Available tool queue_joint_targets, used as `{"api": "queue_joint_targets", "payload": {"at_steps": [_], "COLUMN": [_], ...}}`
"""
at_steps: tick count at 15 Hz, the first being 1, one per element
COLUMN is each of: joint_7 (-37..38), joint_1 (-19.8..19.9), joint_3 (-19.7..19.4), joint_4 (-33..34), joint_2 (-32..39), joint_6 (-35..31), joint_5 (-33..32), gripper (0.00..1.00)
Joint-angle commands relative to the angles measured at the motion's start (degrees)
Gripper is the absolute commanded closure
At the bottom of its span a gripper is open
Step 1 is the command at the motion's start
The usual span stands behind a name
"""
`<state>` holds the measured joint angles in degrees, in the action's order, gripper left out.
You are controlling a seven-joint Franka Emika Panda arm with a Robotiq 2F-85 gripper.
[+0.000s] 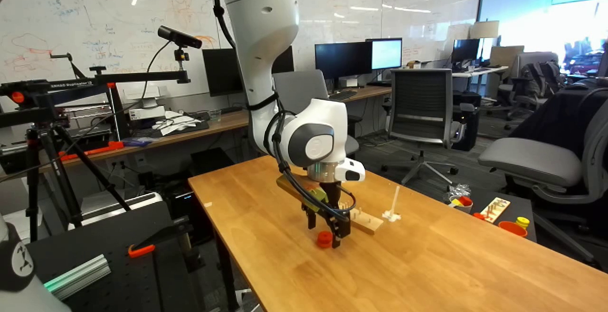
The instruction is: Place an orange disk on the wooden base
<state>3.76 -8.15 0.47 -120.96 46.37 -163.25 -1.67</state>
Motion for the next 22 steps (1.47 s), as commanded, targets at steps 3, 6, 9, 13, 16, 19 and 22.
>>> {"api": "queue_joint_targets", "payload": {"at_steps": [3,6,9,13,16,19,22], "joint_7": [0.6,0.7,0.8,1.1,1.2,1.3,1.4], "joint_1": [0.0,-0.4,-0.6,-1.2,-1.4,-1.8,-2.0], "joint_3": [-0.3,-0.8,-1.4,-2.4,-2.8,-3.5,-4.3], "joint_4": [0.2,0.3,0.3,0.3,0.3,0.2,0.0], "joint_2": [-0.7,-0.7,-0.7,-0.7,-0.8,-1.1,-1.4], "joint_6": [1.5,1.7,1.7,1.7,1.7,1.8,1.9], "joint_5": [0.3,0.0,-0.3,-0.6,-0.7,-0.9,-1.1], "gripper": [0.0,0.26,0.37,0.7,0.87,0.95,0.91]}}
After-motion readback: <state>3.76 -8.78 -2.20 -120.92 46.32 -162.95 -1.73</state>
